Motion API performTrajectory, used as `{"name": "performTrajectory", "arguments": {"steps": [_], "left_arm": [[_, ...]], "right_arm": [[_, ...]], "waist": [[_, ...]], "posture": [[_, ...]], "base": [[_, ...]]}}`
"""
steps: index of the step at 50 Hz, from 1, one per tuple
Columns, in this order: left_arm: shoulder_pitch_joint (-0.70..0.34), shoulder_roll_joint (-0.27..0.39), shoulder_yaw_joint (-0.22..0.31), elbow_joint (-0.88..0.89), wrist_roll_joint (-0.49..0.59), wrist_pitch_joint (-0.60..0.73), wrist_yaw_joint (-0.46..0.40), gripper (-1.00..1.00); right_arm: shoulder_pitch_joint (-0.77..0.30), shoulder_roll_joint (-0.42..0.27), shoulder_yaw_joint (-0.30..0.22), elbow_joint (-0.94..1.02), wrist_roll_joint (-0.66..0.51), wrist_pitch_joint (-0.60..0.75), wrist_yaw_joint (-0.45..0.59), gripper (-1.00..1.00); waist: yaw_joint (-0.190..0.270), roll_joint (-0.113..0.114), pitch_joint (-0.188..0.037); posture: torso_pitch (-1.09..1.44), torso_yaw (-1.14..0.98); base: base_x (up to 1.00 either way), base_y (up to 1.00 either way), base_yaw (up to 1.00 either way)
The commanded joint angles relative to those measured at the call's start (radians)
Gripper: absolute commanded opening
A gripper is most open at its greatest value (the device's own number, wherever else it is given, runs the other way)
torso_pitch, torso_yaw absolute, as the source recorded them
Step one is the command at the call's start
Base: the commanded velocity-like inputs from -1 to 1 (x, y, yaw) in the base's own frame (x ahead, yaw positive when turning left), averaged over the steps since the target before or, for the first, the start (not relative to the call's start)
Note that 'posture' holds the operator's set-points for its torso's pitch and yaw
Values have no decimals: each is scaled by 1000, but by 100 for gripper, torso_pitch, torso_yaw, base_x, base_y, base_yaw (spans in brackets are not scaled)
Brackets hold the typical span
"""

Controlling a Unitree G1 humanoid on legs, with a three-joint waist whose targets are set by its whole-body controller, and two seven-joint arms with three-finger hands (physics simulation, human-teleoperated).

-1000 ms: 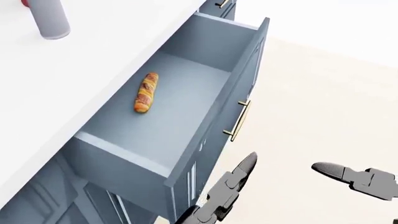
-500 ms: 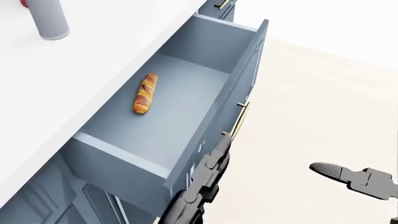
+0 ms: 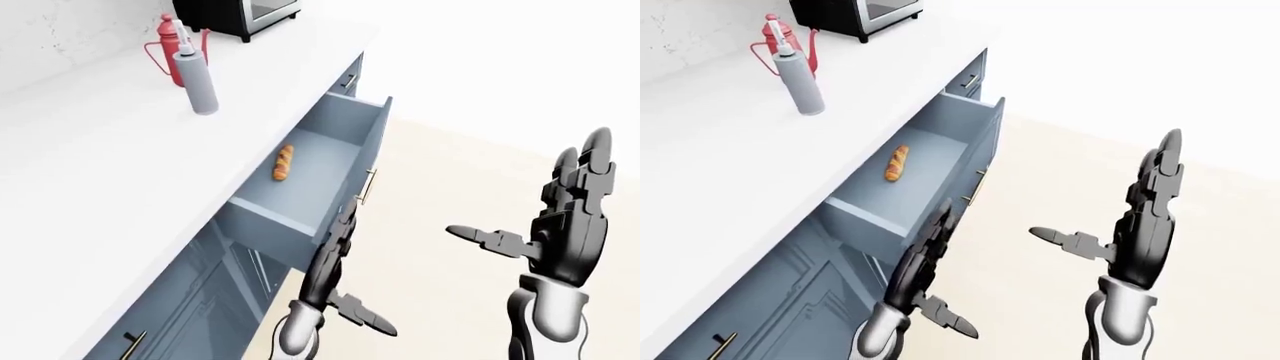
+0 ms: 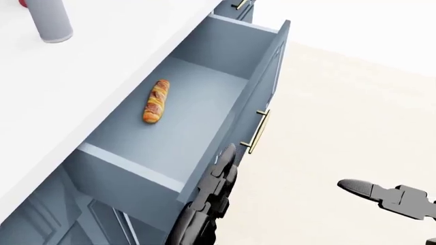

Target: Close the right drawer.

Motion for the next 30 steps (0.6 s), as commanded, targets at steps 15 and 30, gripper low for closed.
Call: {"name": "performTrajectory", "arguments": {"steps": [15,30], "left_arm": [[-50,-24,52,-5,-23,-11,67,100],[-90,-35,100,44,-19,-13,132,100]], "right_arm": [[-16,-10,-6,-39,0,-25,-4,100],[-17,-11,-5,-29,0,-30,-4,100]], "waist": [[0,-5,-15],[-5,-3,-19]], "posture": [[0,0],[0,0]], "base": [[0,0,0],[0,0,0]]}}
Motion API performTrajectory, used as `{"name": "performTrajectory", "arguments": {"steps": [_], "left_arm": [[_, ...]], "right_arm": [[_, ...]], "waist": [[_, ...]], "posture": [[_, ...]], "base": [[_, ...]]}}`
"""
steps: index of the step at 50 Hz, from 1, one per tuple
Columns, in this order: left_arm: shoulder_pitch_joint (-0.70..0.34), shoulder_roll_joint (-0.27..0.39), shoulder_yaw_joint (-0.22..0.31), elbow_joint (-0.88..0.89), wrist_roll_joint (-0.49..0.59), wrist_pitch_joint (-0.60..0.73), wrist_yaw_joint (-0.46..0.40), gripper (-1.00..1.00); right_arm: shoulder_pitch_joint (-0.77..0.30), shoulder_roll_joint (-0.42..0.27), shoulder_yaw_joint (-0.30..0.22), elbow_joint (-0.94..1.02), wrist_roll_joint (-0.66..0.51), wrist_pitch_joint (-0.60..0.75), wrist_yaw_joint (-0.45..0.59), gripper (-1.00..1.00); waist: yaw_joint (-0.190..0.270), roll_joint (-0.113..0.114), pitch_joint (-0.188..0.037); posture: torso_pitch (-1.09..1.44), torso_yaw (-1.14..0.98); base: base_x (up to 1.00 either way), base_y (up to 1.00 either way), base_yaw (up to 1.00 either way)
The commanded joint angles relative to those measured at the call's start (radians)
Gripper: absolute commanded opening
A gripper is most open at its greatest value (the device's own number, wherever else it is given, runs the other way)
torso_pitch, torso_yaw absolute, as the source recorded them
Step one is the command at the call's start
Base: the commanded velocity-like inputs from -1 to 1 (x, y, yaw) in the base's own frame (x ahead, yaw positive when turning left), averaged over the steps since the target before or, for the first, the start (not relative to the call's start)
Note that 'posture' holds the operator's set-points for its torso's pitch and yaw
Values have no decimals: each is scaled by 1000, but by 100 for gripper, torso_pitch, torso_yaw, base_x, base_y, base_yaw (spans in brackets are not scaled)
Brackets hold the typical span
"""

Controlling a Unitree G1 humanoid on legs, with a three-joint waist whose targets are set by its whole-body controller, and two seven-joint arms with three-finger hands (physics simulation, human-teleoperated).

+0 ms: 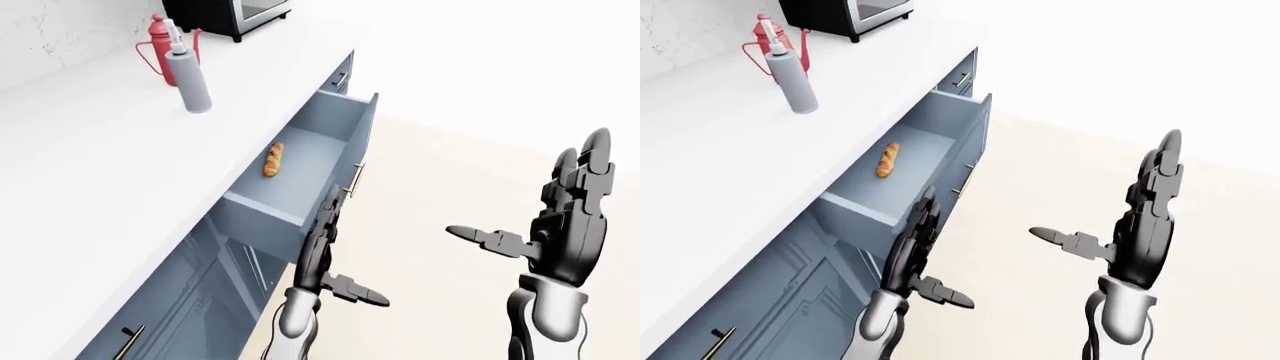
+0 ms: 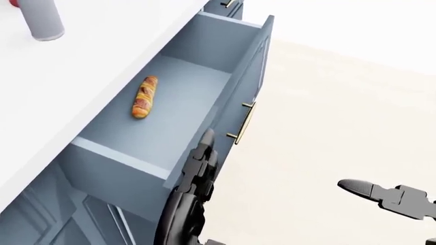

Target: Close the right drawer.

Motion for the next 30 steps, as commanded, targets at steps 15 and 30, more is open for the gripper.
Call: {"name": "performTrajectory", "arguments": {"steps": [15,30], "left_arm": [[-38,-5,67,-3,-28,-2,86,100],[-95,-5,127,58,-70,27,134,100]], "right_arm": [[-14,-8,0,-35,-5,-30,-3,100],[-15,-7,1,-42,-5,-24,-3,100]], "waist": [[6,-7,-16],[5,-5,-16]], "posture": [[0,0],[0,0]], "base": [[0,0,0],[0,0,0]]}}
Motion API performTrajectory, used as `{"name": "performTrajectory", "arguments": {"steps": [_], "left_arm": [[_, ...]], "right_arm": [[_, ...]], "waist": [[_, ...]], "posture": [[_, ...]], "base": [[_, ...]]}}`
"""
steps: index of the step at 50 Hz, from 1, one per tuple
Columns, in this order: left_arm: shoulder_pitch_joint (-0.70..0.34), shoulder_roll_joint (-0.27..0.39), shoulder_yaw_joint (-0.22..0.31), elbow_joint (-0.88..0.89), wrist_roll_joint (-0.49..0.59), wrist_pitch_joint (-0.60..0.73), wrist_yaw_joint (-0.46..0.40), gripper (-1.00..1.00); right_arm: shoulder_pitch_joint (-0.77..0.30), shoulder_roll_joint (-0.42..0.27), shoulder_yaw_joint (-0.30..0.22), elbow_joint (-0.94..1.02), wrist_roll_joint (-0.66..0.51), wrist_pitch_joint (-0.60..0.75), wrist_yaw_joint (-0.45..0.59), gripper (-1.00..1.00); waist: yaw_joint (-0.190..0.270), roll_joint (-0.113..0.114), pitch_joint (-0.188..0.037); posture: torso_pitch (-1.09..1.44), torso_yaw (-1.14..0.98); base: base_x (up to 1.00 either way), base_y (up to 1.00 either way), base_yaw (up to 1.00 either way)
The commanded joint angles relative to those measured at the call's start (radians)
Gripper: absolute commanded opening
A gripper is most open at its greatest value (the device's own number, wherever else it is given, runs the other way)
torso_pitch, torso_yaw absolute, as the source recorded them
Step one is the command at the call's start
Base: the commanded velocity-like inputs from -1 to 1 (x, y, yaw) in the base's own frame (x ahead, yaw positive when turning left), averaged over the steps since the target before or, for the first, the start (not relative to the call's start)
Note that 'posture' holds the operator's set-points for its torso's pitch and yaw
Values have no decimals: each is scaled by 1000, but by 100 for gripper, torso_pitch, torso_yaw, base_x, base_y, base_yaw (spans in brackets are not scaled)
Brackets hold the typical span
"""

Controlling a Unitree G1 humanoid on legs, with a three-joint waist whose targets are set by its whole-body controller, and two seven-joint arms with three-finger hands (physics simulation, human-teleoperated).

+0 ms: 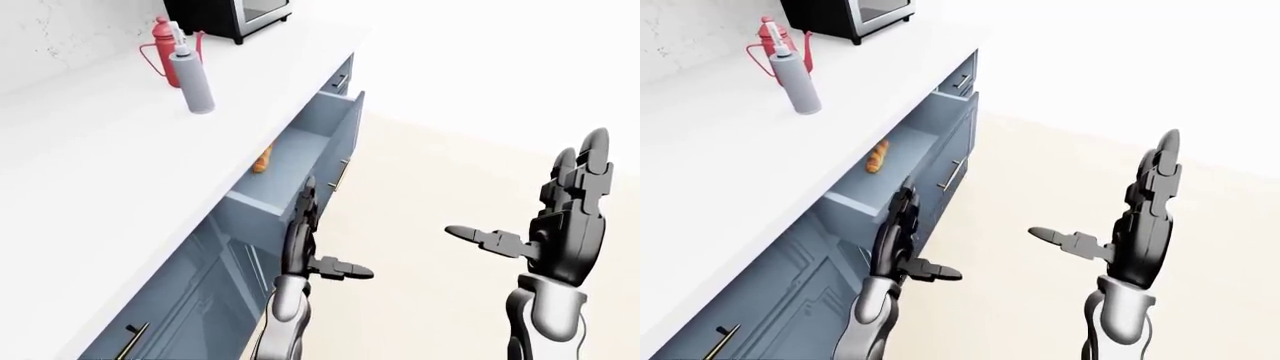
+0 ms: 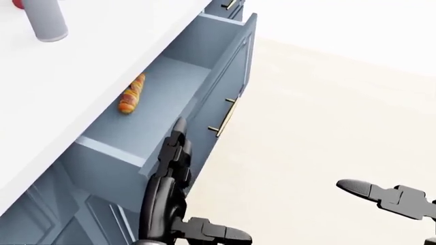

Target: Close the right drawer.

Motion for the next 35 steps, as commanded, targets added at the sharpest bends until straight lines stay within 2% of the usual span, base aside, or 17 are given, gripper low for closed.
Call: {"name": "performTrajectory", "arguments": {"steps": [1,24,35], "left_arm": [[-27,1,47,10,-38,18,35,100],[-137,14,133,186,-142,40,43,100],[-187,37,180,218,-187,36,101,100]], "right_arm": [[-15,-9,-4,-39,-1,-26,-2,100],[-15,-11,-8,-34,5,-27,-3,100],[-15,-11,-9,-34,5,-26,-3,100]], "waist": [[4,-7,-10],[4,-7,-14],[2,-5,-13]], "posture": [[0,0],[0,0],[0,0]], "base": [[0,0,0],[0,0,0],[0,0,0]]}}
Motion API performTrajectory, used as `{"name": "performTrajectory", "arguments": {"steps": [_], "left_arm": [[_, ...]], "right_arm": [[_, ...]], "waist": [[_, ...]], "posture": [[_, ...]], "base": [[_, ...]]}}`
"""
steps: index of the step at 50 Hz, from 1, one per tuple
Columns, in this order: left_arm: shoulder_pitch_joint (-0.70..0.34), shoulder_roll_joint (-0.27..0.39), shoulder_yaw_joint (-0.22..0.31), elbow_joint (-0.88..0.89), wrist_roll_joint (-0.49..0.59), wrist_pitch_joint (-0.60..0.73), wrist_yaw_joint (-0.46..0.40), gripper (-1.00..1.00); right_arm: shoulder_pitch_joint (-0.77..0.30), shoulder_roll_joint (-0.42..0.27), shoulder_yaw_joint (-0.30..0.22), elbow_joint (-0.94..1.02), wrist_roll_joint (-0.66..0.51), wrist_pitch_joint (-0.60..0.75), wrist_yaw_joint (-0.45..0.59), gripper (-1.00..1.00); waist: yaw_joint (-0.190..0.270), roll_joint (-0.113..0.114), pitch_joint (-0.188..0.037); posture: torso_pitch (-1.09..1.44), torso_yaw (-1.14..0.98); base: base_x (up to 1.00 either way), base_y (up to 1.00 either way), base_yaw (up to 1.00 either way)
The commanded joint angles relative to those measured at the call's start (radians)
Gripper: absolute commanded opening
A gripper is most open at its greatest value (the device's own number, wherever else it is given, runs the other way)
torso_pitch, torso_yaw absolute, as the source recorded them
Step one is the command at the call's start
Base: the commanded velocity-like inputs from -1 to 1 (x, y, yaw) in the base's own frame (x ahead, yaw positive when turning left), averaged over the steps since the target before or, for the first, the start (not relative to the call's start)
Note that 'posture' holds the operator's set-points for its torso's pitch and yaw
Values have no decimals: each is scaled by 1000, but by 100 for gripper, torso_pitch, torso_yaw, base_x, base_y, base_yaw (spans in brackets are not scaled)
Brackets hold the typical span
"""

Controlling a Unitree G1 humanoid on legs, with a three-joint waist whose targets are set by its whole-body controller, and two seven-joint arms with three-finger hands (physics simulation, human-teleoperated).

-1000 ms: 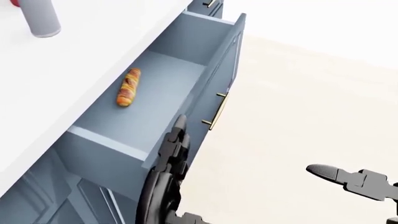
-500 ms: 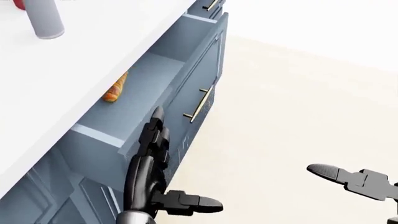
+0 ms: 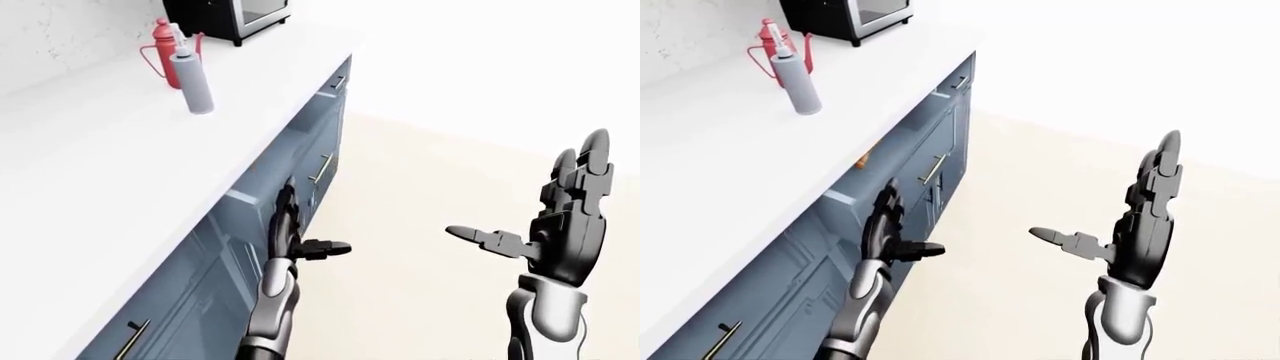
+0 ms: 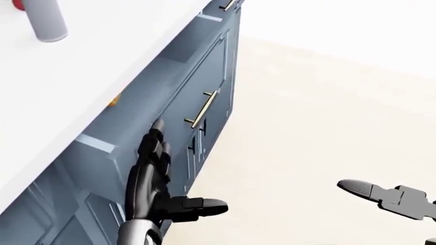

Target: Close the right drawer.

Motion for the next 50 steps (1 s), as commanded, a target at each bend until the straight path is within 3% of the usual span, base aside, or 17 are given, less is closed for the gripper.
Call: {"name": "performTrajectory", "arguments": {"steps": [1,35,50], "left_arm": [[-24,13,48,-9,-33,-2,63,100],[-130,110,153,55,-146,-5,204,100],[-192,196,228,134,-231,-30,263,100]], "right_arm": [[-15,-10,-6,-39,-1,-25,-3,100],[-17,-10,-3,-33,-3,-29,-5,100],[-16,-10,-8,-40,1,-24,-7,100]], "waist": [[5,-6,-12],[-1,7,-22],[-3,13,-19]], "posture": [[0,0],[0,0],[0,0]], "base": [[0,0,0],[0,0,0],[0,0,0]]}}
